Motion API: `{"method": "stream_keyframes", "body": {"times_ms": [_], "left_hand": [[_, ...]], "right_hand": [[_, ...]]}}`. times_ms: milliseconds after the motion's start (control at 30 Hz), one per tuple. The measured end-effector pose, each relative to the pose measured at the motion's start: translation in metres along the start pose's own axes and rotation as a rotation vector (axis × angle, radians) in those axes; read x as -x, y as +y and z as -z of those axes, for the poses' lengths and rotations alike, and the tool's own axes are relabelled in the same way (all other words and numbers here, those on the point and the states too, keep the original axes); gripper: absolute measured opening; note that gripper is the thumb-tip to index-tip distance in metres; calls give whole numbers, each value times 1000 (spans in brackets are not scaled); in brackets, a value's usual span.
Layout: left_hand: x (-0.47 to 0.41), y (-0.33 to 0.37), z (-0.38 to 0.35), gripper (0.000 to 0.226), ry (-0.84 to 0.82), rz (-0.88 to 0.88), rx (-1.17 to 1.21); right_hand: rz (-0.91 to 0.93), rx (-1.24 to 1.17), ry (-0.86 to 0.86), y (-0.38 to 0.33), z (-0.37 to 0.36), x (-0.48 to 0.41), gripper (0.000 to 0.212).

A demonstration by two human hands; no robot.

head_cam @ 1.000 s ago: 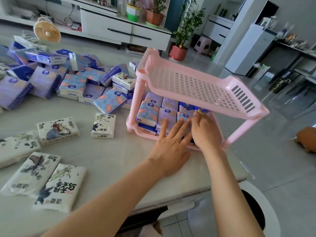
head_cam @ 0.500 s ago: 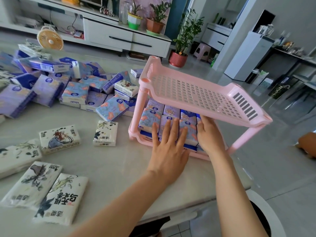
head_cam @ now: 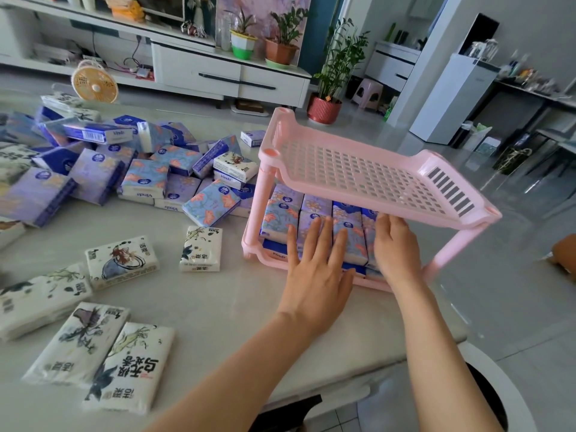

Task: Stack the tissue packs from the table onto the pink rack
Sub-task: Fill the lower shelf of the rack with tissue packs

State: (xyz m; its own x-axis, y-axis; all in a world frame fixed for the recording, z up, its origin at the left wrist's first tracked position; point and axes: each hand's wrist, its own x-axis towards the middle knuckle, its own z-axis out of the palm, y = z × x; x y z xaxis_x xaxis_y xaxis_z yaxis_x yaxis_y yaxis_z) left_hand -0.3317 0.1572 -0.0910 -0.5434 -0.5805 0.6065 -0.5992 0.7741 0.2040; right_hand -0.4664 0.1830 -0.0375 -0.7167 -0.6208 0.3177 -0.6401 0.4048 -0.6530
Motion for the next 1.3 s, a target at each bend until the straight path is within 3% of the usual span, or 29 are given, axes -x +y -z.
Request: {"method": "stream_keyframes", "body": {"times_ms": [133, 200, 433, 533, 667, 767, 967, 1133, 1300], "left_hand": [[5, -3, 11, 46, 62, -37, 117], [12, -6, 16, 35, 116, -76, 204], [33, -23, 43, 29, 119, 9, 520], [47, -20, 70, 32, 61, 70, 619], [74, -35, 127, 20, 66, 207, 733], [103, -91, 172, 24, 105, 283, 619], [140, -211, 252, 22, 74, 516, 221], [168, -267, 283, 32, -76, 692, -62], [201, -293, 304, 38, -90, 759, -207]], "right_hand": [[-62, -227, 184, -3, 21, 13, 37], [-46, -300, 260, -6, 29, 31, 23], [-37, -302, 145, -21, 20, 73, 32], [134, -320, 135, -58, 4, 91, 22], [416, -448, -5, -111, -22, 128, 18], [601, -360, -147, -134, -42, 147, 18], [593, -306, -441, -157, -81, 160, 20], [532, -328, -480, -175, -98, 161, 20], [622, -378, -485, -196, -97, 184, 19]]}}
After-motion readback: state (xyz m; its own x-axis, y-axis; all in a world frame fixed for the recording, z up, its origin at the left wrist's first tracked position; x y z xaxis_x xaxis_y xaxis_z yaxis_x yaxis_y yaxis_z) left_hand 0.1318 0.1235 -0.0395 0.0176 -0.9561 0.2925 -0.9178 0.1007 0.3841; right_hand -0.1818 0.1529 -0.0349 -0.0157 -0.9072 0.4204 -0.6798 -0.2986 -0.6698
